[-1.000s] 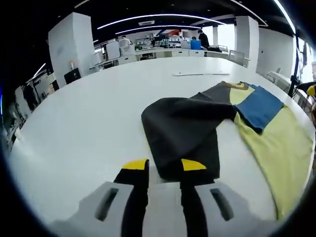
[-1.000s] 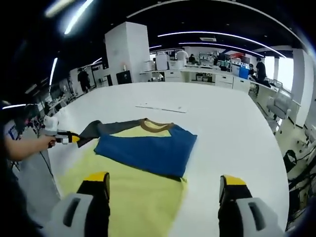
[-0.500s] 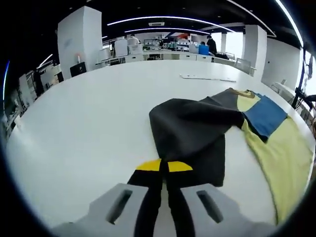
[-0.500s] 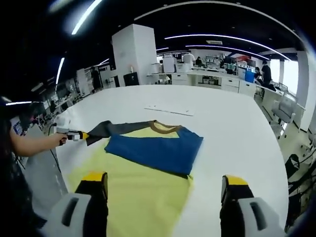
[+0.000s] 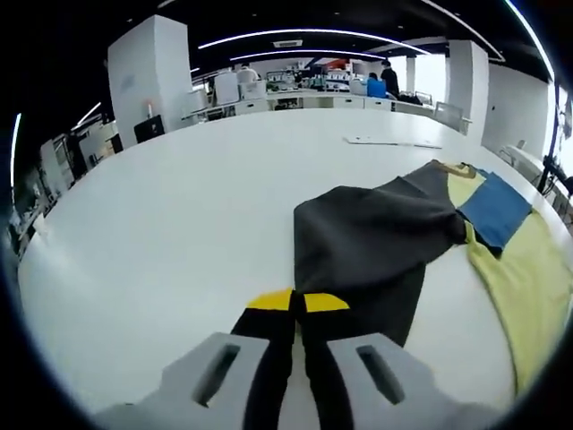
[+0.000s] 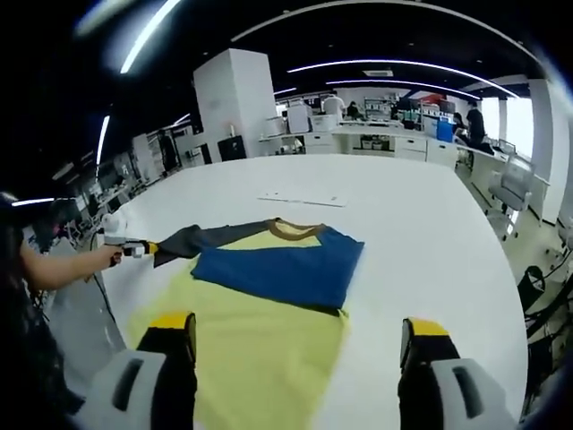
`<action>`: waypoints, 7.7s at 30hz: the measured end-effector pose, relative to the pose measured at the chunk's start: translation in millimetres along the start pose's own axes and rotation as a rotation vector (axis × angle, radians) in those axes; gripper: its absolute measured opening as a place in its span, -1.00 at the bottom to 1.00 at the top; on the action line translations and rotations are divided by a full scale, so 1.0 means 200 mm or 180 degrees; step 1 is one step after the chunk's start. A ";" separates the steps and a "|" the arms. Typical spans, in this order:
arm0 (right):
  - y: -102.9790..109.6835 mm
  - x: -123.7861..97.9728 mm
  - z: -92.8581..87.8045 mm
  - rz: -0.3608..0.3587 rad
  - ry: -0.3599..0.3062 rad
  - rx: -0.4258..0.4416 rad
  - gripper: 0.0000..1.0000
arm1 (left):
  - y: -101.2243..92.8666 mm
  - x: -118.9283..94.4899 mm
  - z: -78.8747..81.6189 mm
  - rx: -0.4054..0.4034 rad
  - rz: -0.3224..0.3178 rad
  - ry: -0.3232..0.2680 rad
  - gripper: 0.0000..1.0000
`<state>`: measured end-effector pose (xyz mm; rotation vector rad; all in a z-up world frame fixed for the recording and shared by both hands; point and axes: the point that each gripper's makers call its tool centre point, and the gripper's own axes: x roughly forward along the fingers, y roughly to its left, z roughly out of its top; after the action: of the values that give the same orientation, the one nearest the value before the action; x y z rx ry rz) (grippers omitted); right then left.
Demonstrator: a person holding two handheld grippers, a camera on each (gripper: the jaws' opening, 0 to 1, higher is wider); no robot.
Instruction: Fold the garment on the visible template until the final outline fits inside the template.
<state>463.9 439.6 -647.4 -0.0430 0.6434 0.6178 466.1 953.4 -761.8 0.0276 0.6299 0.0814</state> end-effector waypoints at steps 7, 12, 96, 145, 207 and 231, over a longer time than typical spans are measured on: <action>0.02 0.01 -0.02 0.0029 0.0052 -0.0030 0.90 | 0.00 -0.01 -0.01 -0.0056 -0.0027 0.0034 -1.00; 0.04 0.01 -0.01 0.0067 0.0061 -0.0093 0.91 | -0.01 -0.06 0.01 -0.0084 0.0018 0.0024 -1.00; 0.13 -0.09 -0.19 0.0311 0.0138 -0.0140 0.97 | -1.66 0.02 0.62 0.0859 -0.1549 -0.0703 -1.00; 0.10 -0.09 -0.18 0.0312 0.0148 -0.0229 0.95 | -1.57 -0.08 0.33 0.0595 -0.1392 -0.0405 0.20; 0.12 -0.09 -0.21 0.0259 0.0176 -0.0277 0.92 | -1.63 -0.06 0.31 0.0135 -0.1387 0.0066 -1.00; 0.11 -0.12 -0.20 0.0250 0.0171 -0.0358 0.96 | -2.20 -0.04 0.51 0.0551 -0.2090 -0.0047 -1.00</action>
<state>415.4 435.7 -662.4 -0.1401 0.6643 0.7303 548.8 513.5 -697.6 -0.0123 0.6040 -0.6073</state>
